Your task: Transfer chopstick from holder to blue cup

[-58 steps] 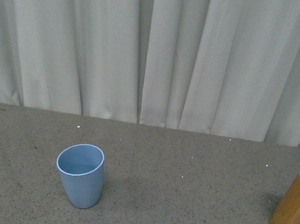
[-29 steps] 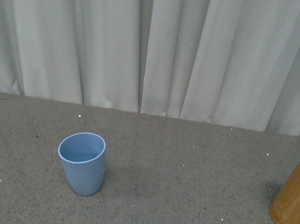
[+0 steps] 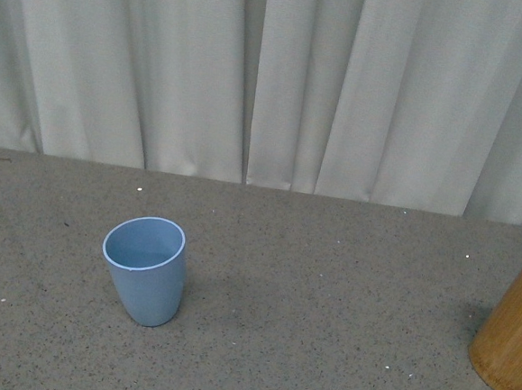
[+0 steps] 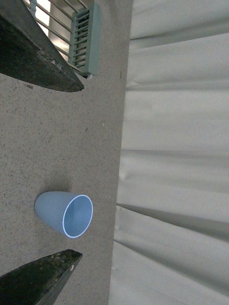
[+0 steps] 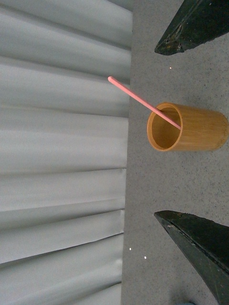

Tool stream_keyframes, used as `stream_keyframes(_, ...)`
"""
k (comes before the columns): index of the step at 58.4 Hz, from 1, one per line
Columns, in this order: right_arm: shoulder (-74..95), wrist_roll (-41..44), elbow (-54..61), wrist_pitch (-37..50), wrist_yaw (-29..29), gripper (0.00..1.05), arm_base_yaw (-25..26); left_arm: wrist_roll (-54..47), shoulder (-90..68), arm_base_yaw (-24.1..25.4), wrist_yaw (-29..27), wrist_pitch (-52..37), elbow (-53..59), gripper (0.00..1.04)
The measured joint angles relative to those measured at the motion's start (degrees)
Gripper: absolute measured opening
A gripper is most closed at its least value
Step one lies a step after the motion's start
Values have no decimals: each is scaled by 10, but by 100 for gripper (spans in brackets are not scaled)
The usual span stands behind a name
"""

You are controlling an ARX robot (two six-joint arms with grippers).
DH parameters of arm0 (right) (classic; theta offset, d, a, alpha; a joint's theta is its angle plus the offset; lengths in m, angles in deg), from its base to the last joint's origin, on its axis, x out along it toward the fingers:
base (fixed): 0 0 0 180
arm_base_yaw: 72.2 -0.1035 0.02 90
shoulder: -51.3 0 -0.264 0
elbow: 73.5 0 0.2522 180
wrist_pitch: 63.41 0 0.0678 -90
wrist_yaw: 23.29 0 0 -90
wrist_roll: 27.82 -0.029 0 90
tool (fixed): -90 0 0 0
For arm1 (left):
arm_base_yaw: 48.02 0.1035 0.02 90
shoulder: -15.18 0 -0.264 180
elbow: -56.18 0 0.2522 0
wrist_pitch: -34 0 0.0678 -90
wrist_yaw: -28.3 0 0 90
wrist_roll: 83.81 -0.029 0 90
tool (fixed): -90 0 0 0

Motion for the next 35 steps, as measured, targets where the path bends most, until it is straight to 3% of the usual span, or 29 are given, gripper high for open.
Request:
stream_keyframes(12, 0, 0, 0, 0, 0, 95, 0, 19, -5, -4, -13, 9, -2, 98)
stream_keyframes(15, 0, 0, 0, 0, 0, 95, 0, 106, -38, -14, -71, 85, -27, 98)
stream_keyframes(20, 0, 0, 0, 0, 0, 95, 0, 270, -65, -1, -76, 125, -31, 98)
stream_keyframes(25, 0, 0, 0, 0, 0, 95, 0, 399, -79, 8, -80, 97, -31, 98)
stream_keyframes(35, 0, 0, 0, 0, 0, 95, 0, 456, -167, 4, -73, -2, -36, 98)
